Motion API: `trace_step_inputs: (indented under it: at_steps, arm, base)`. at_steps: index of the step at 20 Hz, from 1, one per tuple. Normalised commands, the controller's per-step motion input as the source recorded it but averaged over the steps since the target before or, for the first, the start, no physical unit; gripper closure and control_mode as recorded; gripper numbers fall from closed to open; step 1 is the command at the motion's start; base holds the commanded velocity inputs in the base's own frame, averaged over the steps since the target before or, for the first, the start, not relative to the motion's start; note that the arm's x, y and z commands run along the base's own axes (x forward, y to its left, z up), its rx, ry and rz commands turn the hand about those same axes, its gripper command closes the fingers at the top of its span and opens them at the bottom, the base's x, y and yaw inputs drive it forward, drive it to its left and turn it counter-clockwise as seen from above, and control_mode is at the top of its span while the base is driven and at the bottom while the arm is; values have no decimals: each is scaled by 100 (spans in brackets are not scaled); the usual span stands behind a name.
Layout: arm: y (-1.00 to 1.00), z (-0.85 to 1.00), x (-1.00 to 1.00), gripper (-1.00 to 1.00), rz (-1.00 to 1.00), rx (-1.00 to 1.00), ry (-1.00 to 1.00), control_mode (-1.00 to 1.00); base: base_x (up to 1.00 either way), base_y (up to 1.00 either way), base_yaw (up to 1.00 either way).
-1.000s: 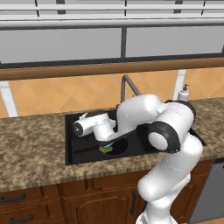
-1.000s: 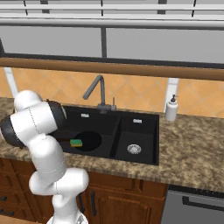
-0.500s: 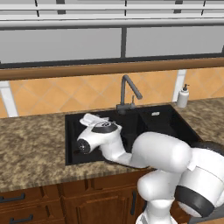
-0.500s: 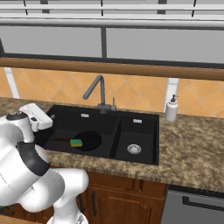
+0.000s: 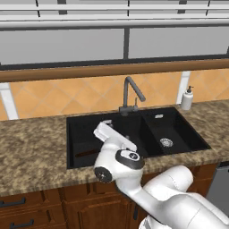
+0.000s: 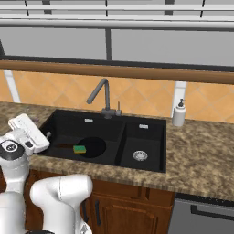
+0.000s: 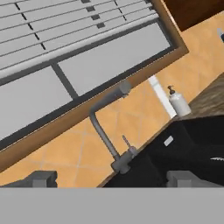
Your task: Pick the pan and sponge and place them into the sink. Then turn on the water.
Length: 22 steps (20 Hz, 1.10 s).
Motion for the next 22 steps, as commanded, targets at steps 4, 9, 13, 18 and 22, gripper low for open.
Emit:
trace_step_inputs:
  at_steps: [4,9,13,18,22]
  arm:
    - [-53,22,-58,-100,4,38,2,-100]
    - [-55,26,-13,-100,1,39,16,-100]
    - [-59,9,0,-100,0,52,27,-100]
    - [-55,0,0,-100,6,48,15,-100]
    - [-47,0,-3,-100,5,41,2,-100]
  base:
    - [0,0,0]
    - [0,0,0]
    - [0,0,0]
    - [0,0,0]
    - [0,0,0]
